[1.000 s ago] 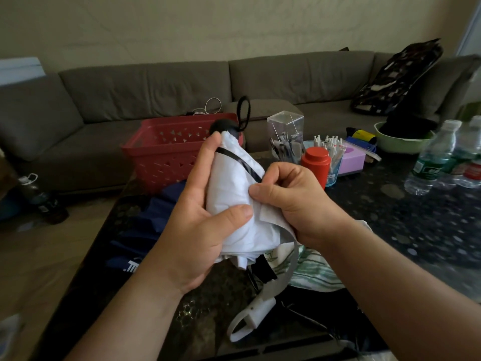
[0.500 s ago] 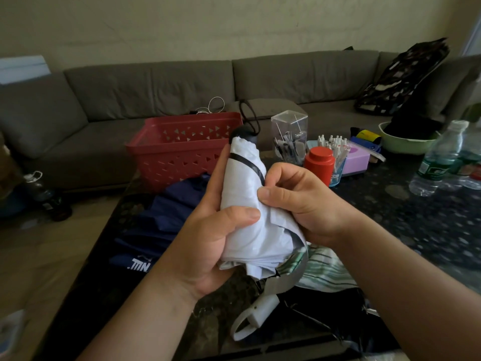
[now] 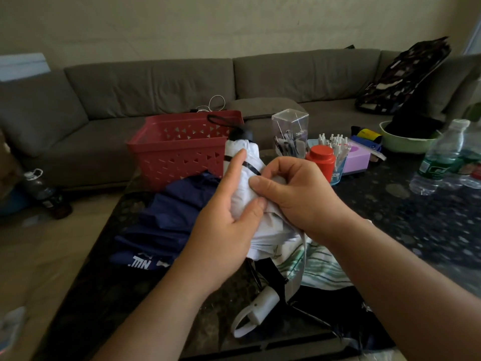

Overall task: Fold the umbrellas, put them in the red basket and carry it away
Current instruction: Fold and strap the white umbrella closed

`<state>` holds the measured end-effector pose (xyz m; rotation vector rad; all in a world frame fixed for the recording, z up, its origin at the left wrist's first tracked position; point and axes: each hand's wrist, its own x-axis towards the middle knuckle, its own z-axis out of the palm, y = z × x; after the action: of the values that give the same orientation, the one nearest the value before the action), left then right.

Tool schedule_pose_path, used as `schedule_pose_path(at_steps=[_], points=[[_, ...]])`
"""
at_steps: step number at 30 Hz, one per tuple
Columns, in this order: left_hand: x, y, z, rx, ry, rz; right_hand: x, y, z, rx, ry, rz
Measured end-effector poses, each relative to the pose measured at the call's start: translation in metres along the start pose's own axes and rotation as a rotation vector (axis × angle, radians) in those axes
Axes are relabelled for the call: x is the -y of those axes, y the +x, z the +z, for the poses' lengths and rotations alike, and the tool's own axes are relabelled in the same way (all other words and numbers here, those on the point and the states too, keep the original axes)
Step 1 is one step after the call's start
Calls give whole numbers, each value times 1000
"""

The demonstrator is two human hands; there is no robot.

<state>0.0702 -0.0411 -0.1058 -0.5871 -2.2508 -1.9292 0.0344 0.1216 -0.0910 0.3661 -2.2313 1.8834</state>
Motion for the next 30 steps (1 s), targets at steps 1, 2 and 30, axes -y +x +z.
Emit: schedule_pose_path(at_steps=[1,2,30], points=[[2,1,-2,-3,-68,-18,1,1,-2,18,-61,-2],[3,1,-3,-13,-135,-33,2,1,-5,41,-138,-18],[-5,4,-7,72,-513,-103,9,6,-29,144,-323,-44]])
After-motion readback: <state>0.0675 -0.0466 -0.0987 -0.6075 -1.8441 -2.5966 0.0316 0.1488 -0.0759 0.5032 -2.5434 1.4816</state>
